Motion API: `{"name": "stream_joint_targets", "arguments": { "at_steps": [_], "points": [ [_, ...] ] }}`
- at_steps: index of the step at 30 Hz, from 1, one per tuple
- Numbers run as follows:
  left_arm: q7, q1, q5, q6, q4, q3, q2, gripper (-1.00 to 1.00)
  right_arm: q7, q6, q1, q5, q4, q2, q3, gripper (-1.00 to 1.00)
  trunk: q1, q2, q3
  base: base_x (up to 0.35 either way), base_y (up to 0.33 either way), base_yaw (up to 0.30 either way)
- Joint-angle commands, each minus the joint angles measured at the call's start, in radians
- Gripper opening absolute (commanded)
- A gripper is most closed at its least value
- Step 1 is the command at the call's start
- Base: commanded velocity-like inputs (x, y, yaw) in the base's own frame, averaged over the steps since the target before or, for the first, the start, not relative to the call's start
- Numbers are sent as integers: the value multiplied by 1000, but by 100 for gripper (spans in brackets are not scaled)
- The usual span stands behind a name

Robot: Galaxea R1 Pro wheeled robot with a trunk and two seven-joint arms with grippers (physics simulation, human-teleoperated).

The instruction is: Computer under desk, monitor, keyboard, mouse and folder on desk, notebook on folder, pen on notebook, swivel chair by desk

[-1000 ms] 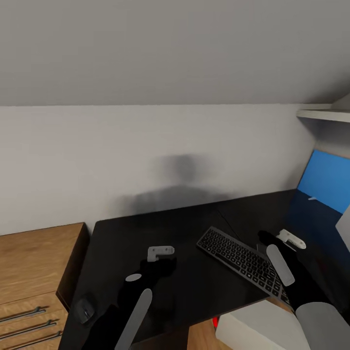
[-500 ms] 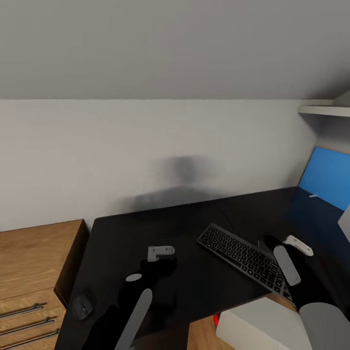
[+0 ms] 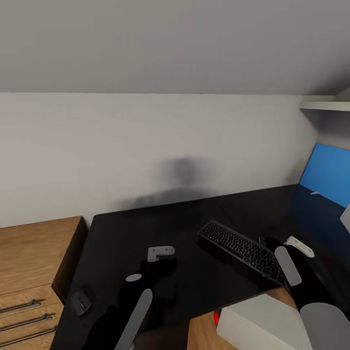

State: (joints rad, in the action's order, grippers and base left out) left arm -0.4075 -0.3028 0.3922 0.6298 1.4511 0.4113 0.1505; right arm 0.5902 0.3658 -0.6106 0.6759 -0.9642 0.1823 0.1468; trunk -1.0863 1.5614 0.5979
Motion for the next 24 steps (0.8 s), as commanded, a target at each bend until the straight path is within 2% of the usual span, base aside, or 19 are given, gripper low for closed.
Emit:
{"name": "stream_joint_targets", "arguments": {
  "at_steps": [1, 24],
  "points": [
    [-10, -1, 10, 2, 1, 2, 0, 100, 7, 5, 0, 14, 9, 0, 0, 100, -4, 8, 4, 0, 0, 0],
    [-8, -1, 10, 1, -17, 6, -5, 100, 7, 7, 0, 14, 4, -3, 3, 100, -4, 8, 4, -18, 0, 0]
  ]
}}
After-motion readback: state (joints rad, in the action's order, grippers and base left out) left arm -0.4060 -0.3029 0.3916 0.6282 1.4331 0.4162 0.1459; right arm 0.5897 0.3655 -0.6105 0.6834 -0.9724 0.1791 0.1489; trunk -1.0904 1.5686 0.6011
